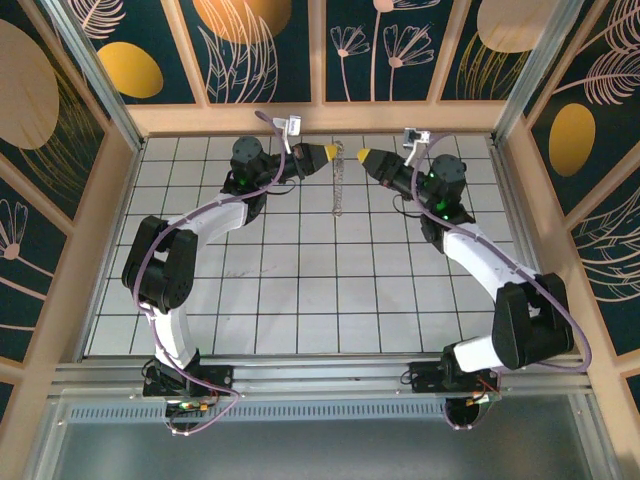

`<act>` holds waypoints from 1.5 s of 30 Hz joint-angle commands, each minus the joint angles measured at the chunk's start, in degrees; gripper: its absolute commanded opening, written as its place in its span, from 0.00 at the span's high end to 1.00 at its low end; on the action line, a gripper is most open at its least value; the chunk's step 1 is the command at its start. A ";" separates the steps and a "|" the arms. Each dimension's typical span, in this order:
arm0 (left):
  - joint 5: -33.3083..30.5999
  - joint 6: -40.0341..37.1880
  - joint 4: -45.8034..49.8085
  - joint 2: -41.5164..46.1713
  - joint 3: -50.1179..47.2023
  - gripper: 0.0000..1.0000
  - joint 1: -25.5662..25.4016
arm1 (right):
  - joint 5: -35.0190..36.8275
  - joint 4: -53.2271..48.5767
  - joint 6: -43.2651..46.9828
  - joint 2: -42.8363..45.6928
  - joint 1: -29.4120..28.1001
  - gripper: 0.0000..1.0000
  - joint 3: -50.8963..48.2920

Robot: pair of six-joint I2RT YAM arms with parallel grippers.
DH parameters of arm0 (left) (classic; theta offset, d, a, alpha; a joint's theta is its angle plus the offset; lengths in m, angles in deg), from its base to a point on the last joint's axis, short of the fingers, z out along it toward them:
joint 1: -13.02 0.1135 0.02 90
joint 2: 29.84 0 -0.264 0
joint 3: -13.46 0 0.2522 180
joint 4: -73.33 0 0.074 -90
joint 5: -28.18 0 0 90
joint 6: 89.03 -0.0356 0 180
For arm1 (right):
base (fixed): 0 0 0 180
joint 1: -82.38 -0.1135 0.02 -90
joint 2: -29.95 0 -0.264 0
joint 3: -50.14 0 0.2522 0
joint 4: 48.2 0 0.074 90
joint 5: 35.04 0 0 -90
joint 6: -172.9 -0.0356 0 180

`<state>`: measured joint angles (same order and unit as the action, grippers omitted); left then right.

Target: Put the keys on the keyring

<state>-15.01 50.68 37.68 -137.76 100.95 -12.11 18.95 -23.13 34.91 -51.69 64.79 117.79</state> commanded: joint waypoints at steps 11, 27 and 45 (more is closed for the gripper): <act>-0.30 -1.81 -1.22 1.92 0.34 1.00 -0.25 | -0.44 8.26 -5.61 -9.49 -0.85 0.72 6.84; 0.56 -1.55 -0.94 1.26 1.15 1.00 -0.25 | -2.04 8.57 -5.02 -11.58 -1.94 0.79 8.17; 0.11 -1.46 -1.10 1.09 1.50 1.00 -0.21 | -3.45 9.61 -5.07 -11.90 -3.51 0.99 5.75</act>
<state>-15.40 50.05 38.73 -137.76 100.89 -12.11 17.44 -16.73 29.93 -63.82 62.69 123.87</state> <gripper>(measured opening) 0.050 0.047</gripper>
